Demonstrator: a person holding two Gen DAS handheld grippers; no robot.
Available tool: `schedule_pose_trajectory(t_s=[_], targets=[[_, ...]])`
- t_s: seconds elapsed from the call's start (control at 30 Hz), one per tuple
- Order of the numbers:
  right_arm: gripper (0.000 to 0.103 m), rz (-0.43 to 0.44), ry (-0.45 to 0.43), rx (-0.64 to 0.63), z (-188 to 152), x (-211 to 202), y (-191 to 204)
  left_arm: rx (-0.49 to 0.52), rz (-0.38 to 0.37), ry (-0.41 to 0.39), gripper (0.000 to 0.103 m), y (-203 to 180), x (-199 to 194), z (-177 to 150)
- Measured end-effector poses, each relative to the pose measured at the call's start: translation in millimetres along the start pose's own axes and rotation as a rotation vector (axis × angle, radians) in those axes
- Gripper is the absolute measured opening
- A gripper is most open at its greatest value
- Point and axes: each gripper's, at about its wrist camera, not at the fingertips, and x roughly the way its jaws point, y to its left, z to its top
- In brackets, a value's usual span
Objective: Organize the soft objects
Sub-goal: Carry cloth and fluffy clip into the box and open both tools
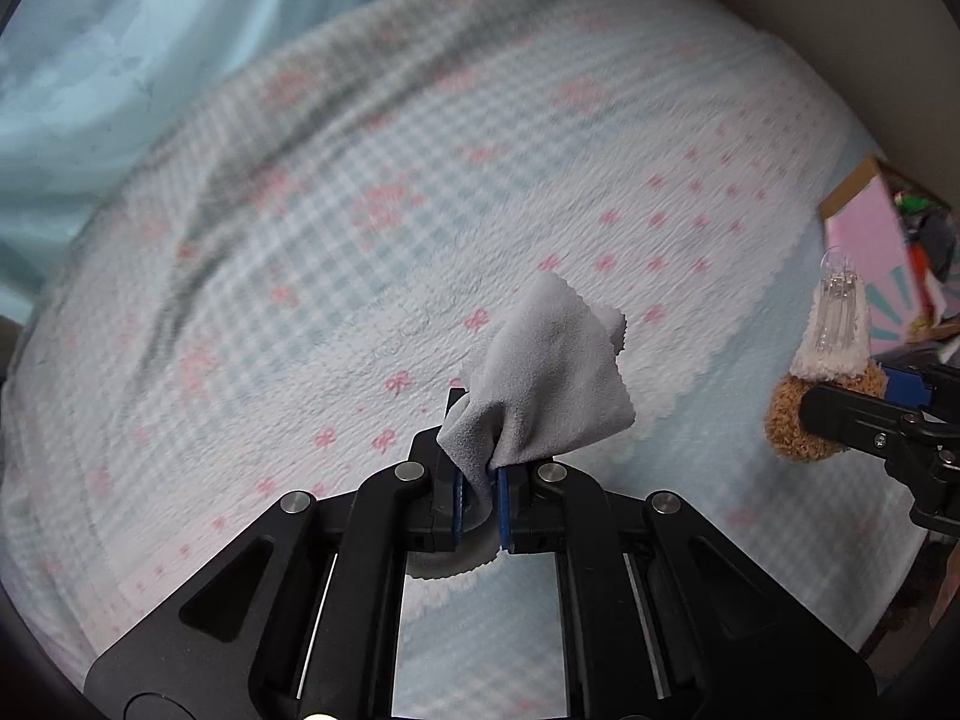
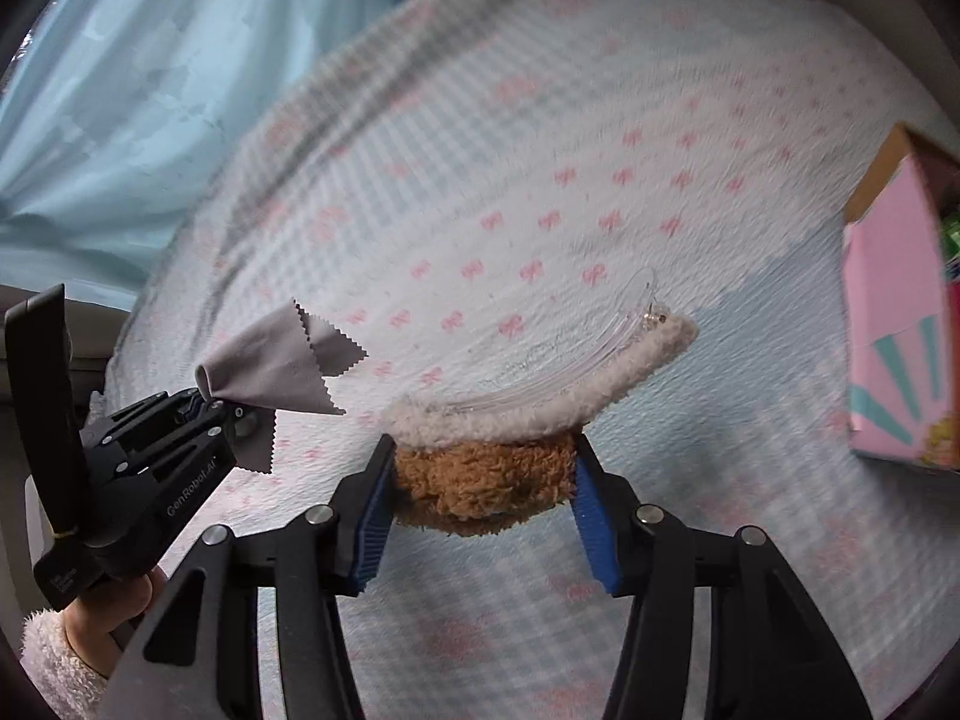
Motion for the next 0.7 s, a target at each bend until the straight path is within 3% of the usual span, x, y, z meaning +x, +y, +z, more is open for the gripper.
schedule_pose_trajectory(t_s=[0.2,0.4,0.7], targets=[[0.050,0.001,-0.093,-0.055,-9.8,-72.9,11.9,-0.019,0.010,-0.085,0.006,-21.0,-76.6,-2.9],[0.050,-0.002,-0.186,-0.061,-20.1,-148.1,4.5,-0.037,-0.009,-0.159,0.006,-65.2,-140.5,-6.0],[0.050,-0.058,-0.287,0.004,-31.8,-245.3,-69.9,0.025,-0.045,-0.229,0.006,-170.8,-198.7,11.8]])
